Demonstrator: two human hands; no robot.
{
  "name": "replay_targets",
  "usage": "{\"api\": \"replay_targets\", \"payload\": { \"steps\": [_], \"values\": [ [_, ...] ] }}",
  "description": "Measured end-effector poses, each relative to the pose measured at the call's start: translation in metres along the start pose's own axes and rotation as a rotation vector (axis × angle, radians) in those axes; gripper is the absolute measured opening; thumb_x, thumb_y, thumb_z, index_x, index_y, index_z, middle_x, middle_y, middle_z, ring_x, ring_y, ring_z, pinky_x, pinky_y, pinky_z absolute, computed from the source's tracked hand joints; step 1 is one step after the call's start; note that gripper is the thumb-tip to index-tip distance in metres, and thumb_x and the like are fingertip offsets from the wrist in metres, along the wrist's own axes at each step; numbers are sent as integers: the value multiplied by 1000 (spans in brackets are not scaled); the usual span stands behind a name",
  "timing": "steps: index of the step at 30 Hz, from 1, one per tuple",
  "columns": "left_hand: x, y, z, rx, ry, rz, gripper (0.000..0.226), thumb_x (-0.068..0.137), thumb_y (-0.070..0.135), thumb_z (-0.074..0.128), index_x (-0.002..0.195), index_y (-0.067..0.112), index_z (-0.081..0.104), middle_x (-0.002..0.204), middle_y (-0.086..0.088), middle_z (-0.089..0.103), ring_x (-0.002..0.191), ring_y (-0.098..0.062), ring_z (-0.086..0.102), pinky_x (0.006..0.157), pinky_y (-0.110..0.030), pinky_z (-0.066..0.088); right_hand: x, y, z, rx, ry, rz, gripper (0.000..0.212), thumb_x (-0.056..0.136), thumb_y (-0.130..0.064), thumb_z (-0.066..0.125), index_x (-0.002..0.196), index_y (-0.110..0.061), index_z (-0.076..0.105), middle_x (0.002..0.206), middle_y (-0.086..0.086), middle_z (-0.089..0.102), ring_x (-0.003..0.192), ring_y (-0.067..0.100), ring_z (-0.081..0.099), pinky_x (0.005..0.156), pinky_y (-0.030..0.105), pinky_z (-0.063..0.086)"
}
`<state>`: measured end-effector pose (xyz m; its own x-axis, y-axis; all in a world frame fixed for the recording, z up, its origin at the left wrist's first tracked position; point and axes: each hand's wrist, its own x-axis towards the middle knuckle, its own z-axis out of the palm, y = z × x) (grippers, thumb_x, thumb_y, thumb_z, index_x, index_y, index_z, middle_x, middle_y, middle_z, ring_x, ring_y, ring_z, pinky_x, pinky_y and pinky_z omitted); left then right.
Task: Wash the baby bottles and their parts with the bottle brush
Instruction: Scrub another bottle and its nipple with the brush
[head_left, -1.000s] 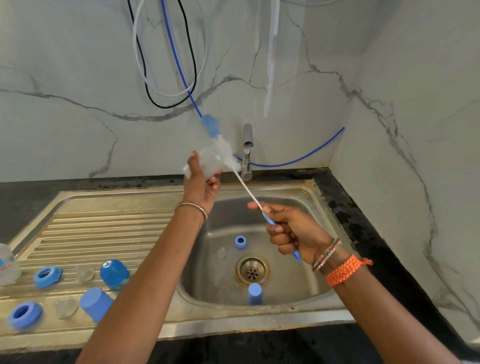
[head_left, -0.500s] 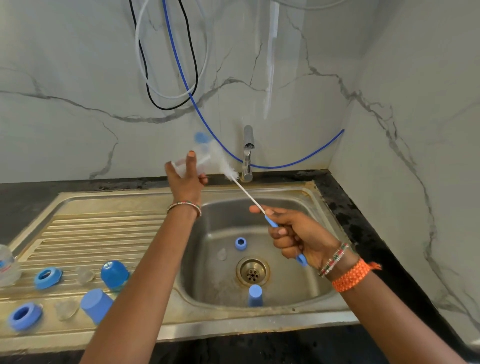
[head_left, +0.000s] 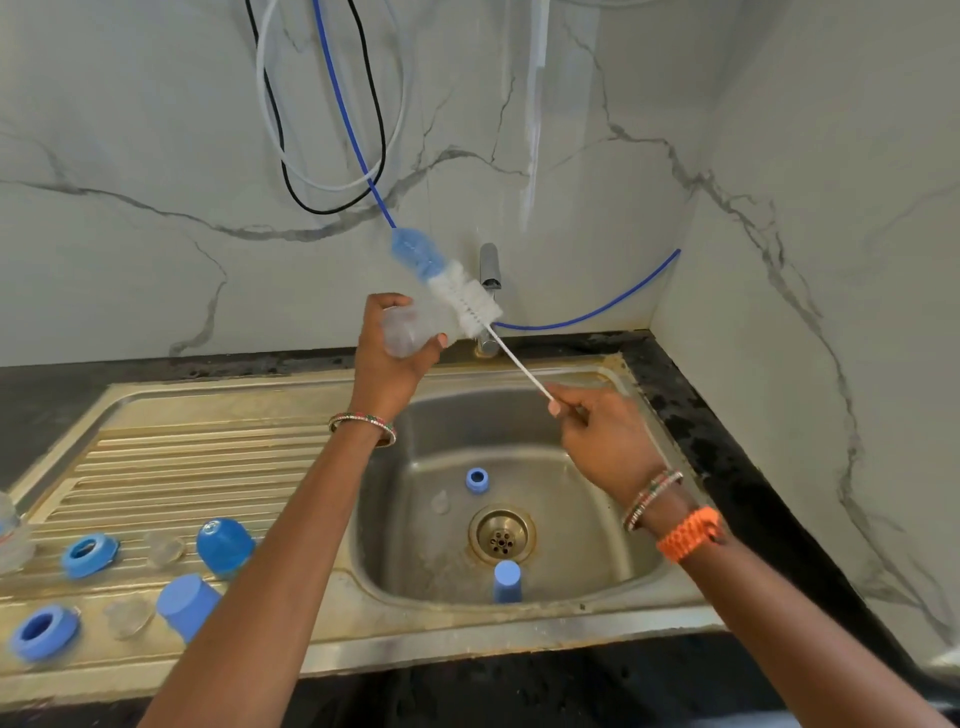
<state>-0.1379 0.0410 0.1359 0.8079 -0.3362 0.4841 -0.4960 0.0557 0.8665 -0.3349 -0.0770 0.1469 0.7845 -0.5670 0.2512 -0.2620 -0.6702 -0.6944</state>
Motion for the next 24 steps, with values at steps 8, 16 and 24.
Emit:
{"api": "replay_targets", "payload": {
  "steps": [8, 16, 24],
  "values": [
    [7, -8, -24, -36, 96, -30, 59, 69, -4, 77, 110, 15, 40, 116, -5, 46, 106, -14, 48, 83, -18, 51, -6, -10, -3, -162, -42, -100, 26, 93, -11, 48, 108, -18, 68, 76, 3, 62, 67, 22, 60, 67, 41, 56],
    [0, -16, -14, -545, 85, -253, 53, 68, 4, 79, 101, 25, 44, 114, -4, 48, 100, -22, 59, 79, -33, 57, 10, -8, -1, -252, -22, -101, 21, 91, -11, 46, 95, -18, 65, 70, 1, 58, 63, 22, 57, 63, 41, 55],
    [-20, -20, 8, -617, -53, -424, 40, 81, -9, 62, 103, 19, 44, 121, -6, 47, 106, -25, 57, 75, -33, 58, 18, 2, 18, -243, 8, -74, 30, 95, -15, 43, 116, -25, 62, 79, 7, 59, 69, 26, 59, 66, 42, 54]
  ]
}}
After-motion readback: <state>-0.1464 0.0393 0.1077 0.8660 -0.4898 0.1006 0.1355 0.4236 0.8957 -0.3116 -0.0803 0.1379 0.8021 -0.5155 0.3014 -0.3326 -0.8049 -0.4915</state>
